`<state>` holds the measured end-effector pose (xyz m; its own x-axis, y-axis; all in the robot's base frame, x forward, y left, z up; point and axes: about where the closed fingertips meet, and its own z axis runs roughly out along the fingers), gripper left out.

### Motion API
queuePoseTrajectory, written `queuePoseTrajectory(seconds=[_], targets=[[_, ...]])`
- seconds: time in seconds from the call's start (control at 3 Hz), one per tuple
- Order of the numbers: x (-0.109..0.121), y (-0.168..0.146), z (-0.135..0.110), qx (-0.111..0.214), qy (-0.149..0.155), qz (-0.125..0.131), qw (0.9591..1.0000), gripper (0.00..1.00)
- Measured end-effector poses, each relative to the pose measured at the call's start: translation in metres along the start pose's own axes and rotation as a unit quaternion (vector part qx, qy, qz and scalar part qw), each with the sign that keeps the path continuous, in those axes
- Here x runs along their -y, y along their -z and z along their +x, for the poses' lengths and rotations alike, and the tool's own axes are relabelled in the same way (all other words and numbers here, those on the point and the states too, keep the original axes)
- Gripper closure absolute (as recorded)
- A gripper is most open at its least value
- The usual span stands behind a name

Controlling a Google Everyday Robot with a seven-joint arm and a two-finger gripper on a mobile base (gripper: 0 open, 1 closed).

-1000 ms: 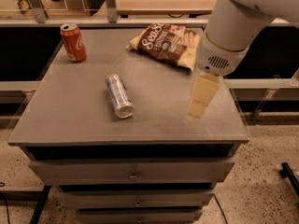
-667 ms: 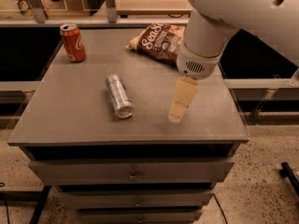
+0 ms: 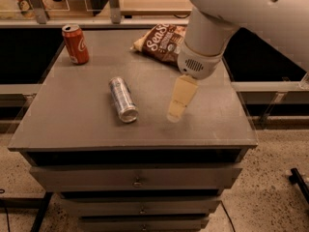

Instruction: Place redbull can upright

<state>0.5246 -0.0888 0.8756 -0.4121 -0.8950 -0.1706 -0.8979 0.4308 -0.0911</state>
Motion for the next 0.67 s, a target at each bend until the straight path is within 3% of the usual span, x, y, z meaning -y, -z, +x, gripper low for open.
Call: queuePoseTrajectory(seconds=[0.67], targets=[[0.009, -0.011, -0.086, -0.034, -0.096, -0.008, 0.9948, 0.0]])
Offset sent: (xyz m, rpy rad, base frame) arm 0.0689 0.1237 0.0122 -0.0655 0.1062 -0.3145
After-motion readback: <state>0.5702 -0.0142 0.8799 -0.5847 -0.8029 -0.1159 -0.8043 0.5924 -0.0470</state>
